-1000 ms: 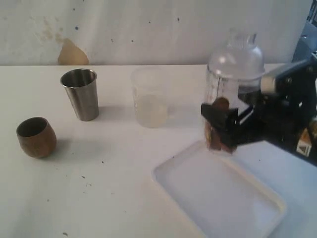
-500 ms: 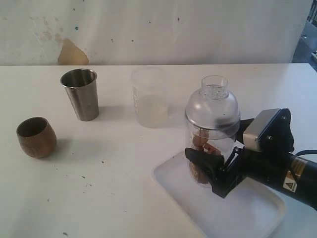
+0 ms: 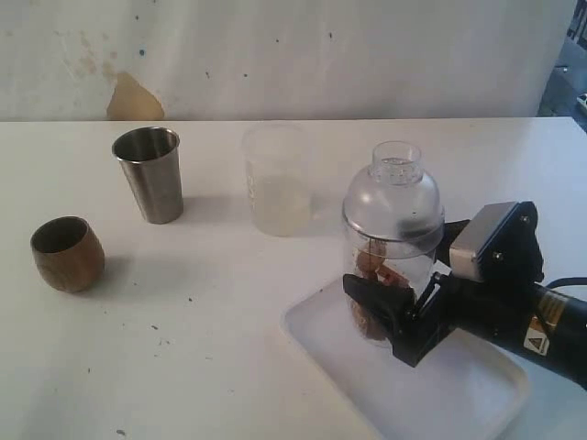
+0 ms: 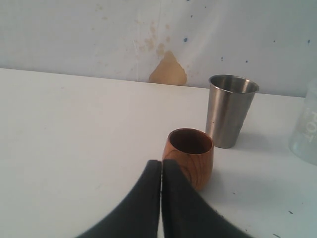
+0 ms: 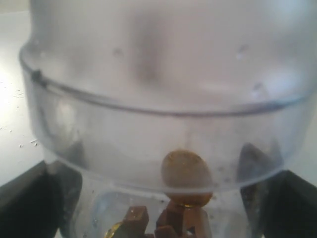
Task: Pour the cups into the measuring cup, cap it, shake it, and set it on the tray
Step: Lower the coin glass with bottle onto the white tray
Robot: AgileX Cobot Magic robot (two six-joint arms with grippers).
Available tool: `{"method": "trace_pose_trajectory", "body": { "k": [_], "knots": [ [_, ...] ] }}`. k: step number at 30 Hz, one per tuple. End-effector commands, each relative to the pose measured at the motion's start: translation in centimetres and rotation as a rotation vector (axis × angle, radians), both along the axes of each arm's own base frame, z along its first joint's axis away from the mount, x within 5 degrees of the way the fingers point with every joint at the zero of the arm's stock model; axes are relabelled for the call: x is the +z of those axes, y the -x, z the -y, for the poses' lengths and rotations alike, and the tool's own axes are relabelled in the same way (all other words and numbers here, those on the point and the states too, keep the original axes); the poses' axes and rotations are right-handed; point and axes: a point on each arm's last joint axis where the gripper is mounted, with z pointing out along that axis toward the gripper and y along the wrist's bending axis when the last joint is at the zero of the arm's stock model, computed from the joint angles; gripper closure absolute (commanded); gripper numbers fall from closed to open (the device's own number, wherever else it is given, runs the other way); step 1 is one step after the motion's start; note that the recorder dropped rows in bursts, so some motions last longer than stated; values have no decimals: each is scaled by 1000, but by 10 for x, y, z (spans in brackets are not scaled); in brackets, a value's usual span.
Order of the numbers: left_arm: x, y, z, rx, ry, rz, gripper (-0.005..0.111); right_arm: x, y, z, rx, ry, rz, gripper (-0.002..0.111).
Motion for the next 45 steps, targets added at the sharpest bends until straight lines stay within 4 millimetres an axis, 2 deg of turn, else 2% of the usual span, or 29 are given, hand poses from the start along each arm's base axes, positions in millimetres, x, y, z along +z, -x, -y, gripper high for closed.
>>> {"method": "trace_pose_trajectory", "body": {
  "k": [1,3,11,15,17,19,23,25,27,30,33,38,43,45],
  "knots": [
    [-1,0,0,1,4,4,106,5,-2,1,-12,-43,46,27],
    [-1,0,0,1,4,4,106,7,-4,0,-11,-43,54,17],
    [-1,0,0,1,4,4,106,7,-5,1,-21,-46,56,16],
    [-1,0,0,1,4,4,106,19,-3,2,-34,-82,82,18],
    [-1,0,0,1,4,4,106,30,0,2,-37,-114,107,25],
    [-1,0,0,1,4,4,106,43,4,2,-36,-141,144,37],
    [-1,0,0,1,4,4,106,76,17,3,-26,-162,287,72],
    [-1,0,0,1,4,4,106,91,25,4,-26,-171,360,85],
    [-1,0,0,1,4,4,106,108,37,5,-21,-191,428,93],
    [-1,0,0,1,4,4,106,120,48,9,-61,-193,399,97],
    [-1,0,0,1,4,4,106,117,51,15,-147,-152,287,97],
    [-1,0,0,1,4,4,106,114,50,7,-45,-196,293,97],
    [-1,0,0,1,4,4,106,81,28,3,-20,-149,173,106],
    [-1,0,0,1,4,4,106,68,20,0,17,-135,178,108]
  ]
}}
